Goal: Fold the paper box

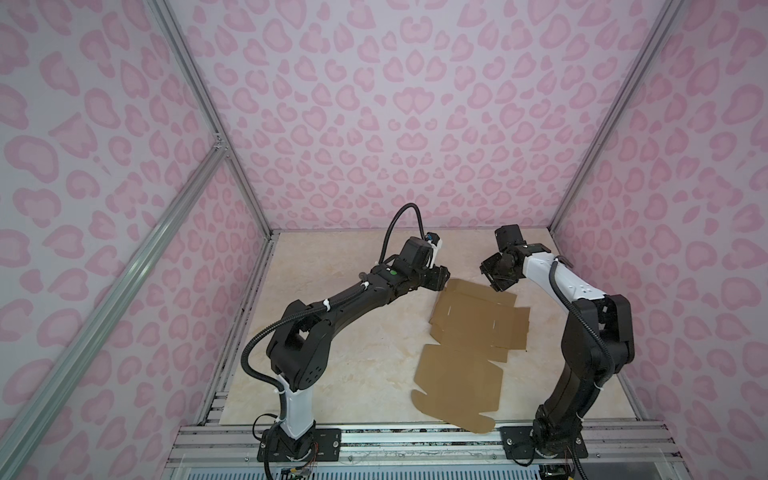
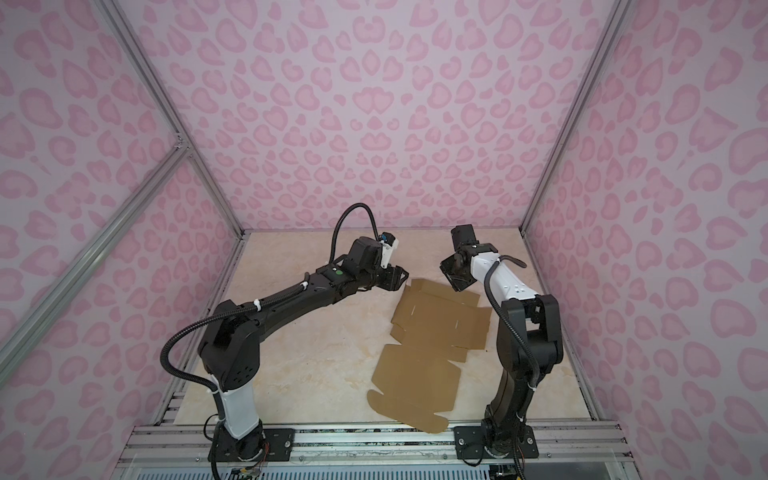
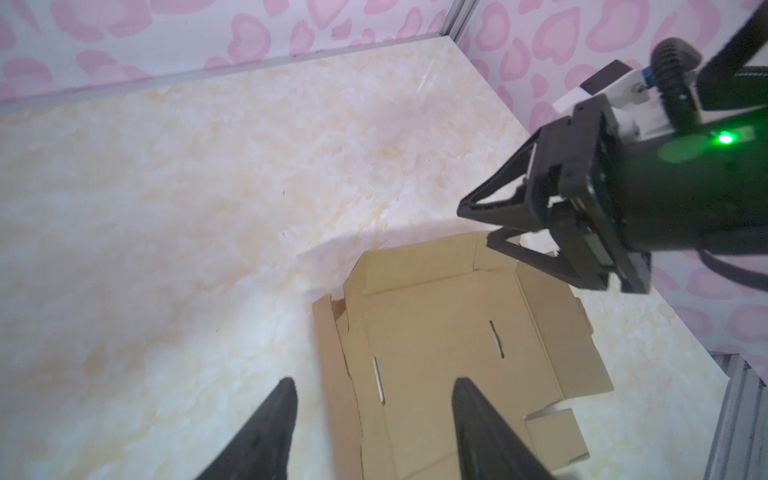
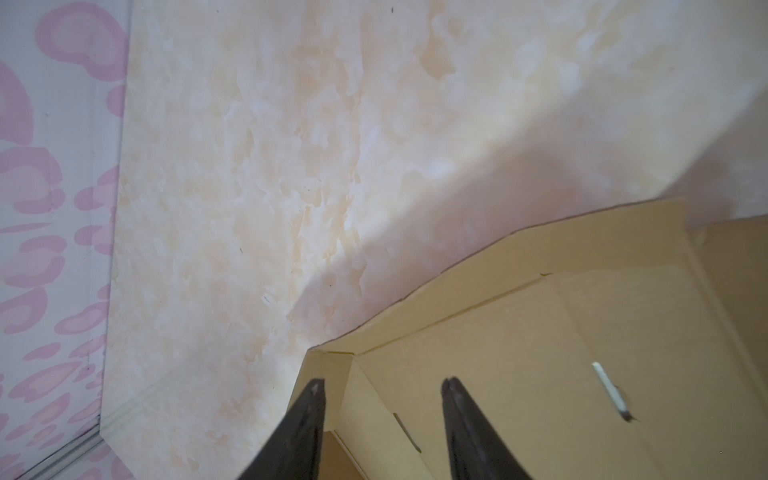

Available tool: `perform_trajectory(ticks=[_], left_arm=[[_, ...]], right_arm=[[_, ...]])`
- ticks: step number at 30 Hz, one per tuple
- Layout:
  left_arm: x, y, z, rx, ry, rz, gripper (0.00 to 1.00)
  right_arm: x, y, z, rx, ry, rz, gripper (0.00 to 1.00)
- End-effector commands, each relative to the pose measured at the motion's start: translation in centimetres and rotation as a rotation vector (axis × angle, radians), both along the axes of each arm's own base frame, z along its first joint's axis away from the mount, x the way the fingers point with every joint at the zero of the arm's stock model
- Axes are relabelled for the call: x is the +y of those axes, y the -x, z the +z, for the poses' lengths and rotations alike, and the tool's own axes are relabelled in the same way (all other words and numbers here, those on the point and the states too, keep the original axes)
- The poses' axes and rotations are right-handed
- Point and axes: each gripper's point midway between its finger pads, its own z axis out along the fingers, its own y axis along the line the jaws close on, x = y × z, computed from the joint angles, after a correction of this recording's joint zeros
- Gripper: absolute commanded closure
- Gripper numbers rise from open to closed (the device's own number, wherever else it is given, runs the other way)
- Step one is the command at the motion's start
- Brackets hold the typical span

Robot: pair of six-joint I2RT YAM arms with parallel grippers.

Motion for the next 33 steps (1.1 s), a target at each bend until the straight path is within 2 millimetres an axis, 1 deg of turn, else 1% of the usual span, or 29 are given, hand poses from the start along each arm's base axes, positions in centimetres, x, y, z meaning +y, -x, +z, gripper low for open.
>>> perform_trajectory(ticks=[1, 4, 9, 15, 19, 23, 28, 33], left_arm=[[-1.1, 0.6, -1.8, 0.018, -0.111, -0.152, 0.37], [-1.5, -0.2, -2.7, 0.000, -0.200, -0.211, 0.37], [-1.1, -1.3, -4.8, -0.045, -0.343, -0.279, 0.37], [-1.7, -2.4, -6.6, -0.059, -0.382, -0.302, 0.39], [-2.5, -2.9, -7.2, -0.054, -0.372, -0.298, 0.39], [-3.7, -2.9, -7.6, -0.049, -0.351, -0.314, 0.40], [-4.5, -3.2, -8.4, -0.048, -0.348, -0.317, 0.40], [-4.5, -3.9, -9.4, -0.055, -0.369, -0.301, 0.40]], right_arm=[[-1.3, 0.7, 1.3, -0.062, 0.087, 0.073, 0.49], [-2.0, 1.4, 3.5, -0.151, 0.112, 0.101, 0.49], [-2.8, 2.9, 7.3, -0.262, 0.183, 0.155, 0.48], [-2.7, 4.7, 10.3, -0.376, 0.191, 0.189, 0.47], [-2.8, 5.9, 11.6, -0.424, 0.216, 0.201, 0.46], [-2.9, 7.1, 12.5, -0.446, 0.260, 0.218, 0.46], [-3.2, 8.1, 12.9, -0.462, 0.290, 0.229, 0.45], [-3.2, 8.8, 13.1, -0.472, 0.310, 0.242, 0.45]])
